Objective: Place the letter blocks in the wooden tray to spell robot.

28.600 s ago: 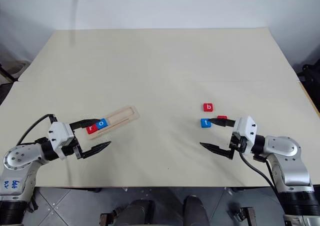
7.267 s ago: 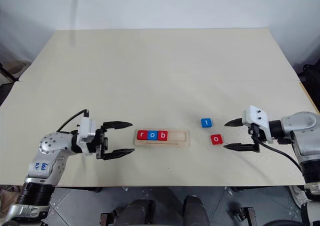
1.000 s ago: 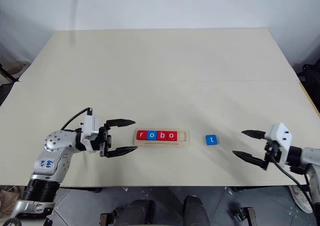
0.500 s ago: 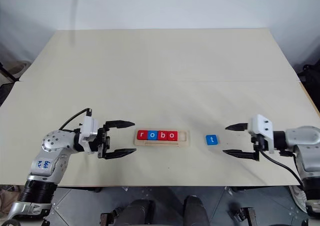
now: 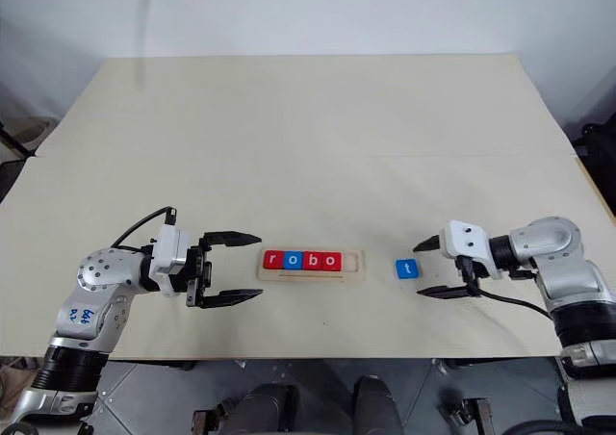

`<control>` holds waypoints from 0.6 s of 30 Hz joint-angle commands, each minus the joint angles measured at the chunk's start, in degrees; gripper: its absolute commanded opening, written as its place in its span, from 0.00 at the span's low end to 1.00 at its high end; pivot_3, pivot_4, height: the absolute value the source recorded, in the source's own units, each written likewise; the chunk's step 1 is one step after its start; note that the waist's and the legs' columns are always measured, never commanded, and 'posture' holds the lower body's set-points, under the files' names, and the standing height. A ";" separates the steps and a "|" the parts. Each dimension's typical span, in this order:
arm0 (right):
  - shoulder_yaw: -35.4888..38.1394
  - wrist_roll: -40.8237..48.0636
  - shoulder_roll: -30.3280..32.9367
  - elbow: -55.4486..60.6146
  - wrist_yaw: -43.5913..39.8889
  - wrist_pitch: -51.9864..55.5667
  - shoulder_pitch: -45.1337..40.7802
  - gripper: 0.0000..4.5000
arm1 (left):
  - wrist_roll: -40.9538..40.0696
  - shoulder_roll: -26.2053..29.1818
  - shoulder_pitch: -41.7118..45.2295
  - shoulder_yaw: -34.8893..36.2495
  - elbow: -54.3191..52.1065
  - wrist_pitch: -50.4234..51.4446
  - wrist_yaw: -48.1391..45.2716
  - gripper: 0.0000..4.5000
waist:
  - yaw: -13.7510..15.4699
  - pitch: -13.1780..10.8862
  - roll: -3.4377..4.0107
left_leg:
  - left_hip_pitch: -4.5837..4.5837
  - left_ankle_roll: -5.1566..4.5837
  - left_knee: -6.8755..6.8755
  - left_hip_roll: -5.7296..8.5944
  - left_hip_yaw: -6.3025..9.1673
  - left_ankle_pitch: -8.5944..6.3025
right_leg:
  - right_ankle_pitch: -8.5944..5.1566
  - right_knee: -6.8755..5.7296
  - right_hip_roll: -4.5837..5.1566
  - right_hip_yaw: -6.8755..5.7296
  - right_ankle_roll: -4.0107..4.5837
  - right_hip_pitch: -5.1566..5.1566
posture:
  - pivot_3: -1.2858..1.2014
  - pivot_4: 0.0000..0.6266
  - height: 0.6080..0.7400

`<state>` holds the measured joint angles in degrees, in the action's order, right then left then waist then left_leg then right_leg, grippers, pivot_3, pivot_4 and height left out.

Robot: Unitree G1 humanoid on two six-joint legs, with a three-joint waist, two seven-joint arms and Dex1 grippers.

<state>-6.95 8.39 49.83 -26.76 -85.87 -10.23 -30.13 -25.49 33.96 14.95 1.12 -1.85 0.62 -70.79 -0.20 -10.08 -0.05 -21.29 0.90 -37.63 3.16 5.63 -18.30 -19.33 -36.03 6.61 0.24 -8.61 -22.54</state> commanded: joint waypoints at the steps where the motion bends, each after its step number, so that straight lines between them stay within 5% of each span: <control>1: -0.69 -0.89 -1.05 -1.54 -0.30 -1.98 -0.82 0.81 | -0.42 0.42 0.09 0.30 -2.13 -0.73 -0.04 1.00 | -0.01 0.00 0.00 | 0.00 0.00 0.00 -0.01 0.00 0.00 | 0.00 0.00 -0.01 0.00 0.00 0.00 | 0.52 0.24 1.00; 8: -0.80 -0.65 -2.29 -2.66 -0.69 -2.36 -1.29 0.33 | -0.54 0.28 -0.42 0.45 -2.47 -0.51 0.48 1.00 | -0.09 0.00 0.00 | 0.05 0.01 -0.06 -0.03 -0.01 0.00 | 0.00 -0.04 -0.02 0.02 0.01 0.04 | 0.52 0.24 1.00; 18: -0.40 4.67 -2.93 7.91 -2.32 8.78 -4.49 0.33 | -0.71 0.85 -1.84 1.21 -2.75 -0.39 1.03 1.00 | -0.06 -0.02 0.03 | 0.01 0.01 -0.05 -0.03 -0.02 -0.01 | 0.00 -0.06 0.00 0.04 0.01 -0.03 | 0.52 0.24 1.00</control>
<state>-7.55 11.00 47.14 -22.52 -86.83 -4.09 -33.38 -25.49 34.21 13.36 1.25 -2.33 0.64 -70.00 -0.26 -10.09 -0.02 -21.28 0.91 -37.68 3.12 5.62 -18.31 -19.33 -36.09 6.61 0.28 -8.61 -22.57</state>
